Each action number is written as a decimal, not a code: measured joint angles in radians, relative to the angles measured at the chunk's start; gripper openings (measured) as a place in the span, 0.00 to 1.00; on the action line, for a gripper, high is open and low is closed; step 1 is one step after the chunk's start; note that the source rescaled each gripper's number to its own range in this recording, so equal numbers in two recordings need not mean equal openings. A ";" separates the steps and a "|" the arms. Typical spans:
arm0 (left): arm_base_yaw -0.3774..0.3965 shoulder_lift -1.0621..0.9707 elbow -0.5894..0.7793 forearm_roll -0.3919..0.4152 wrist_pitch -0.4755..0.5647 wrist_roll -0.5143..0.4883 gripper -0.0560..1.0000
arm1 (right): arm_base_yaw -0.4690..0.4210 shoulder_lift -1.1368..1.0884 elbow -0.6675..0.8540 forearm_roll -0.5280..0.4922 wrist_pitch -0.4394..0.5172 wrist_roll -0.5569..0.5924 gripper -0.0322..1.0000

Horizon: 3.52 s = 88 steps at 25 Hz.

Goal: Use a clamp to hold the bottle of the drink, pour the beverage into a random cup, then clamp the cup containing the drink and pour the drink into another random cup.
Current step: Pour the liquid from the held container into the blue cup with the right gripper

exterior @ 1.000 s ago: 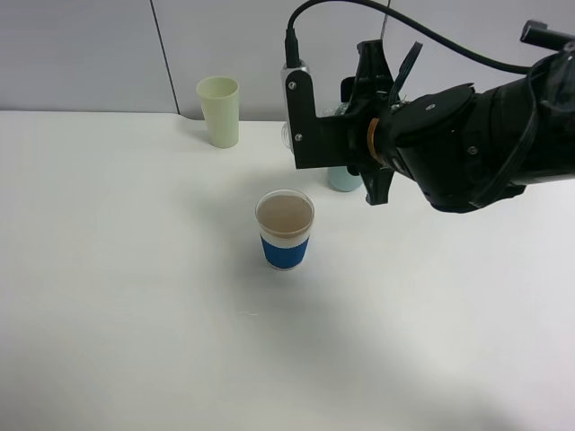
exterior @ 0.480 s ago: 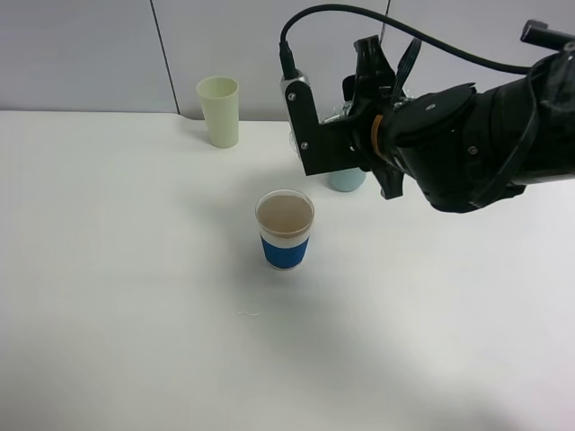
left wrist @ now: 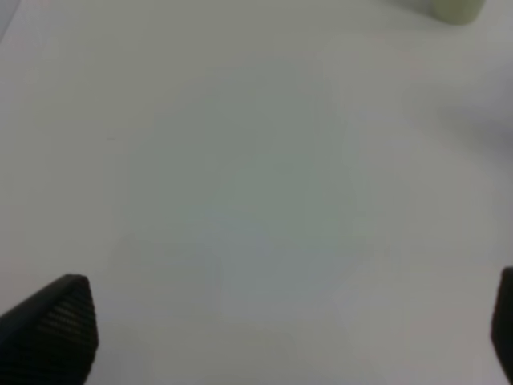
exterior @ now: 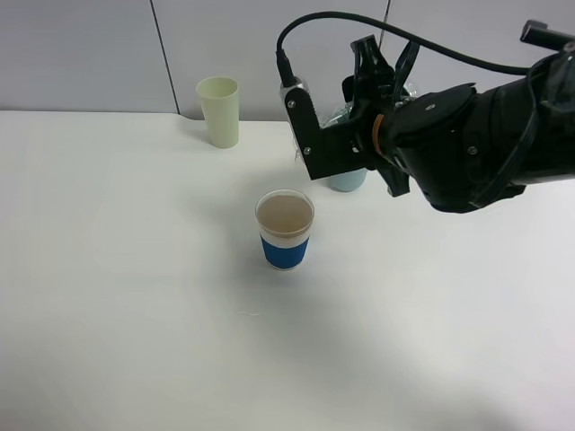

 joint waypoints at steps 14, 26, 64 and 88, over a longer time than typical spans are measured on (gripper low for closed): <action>0.000 0.000 0.000 0.000 0.000 0.000 1.00 | 0.000 0.000 0.000 0.000 0.012 -0.084 0.06; 0.000 0.000 0.000 0.000 0.000 0.000 1.00 | 0.000 0.000 0.000 0.000 0.015 -0.086 0.06; 0.000 0.000 0.000 0.000 0.000 0.000 1.00 | 0.000 0.000 -0.002 -0.026 0.023 -0.180 0.06; 0.000 0.000 0.000 0.000 0.000 0.000 1.00 | 0.000 0.000 -0.002 -0.028 0.024 -0.303 0.06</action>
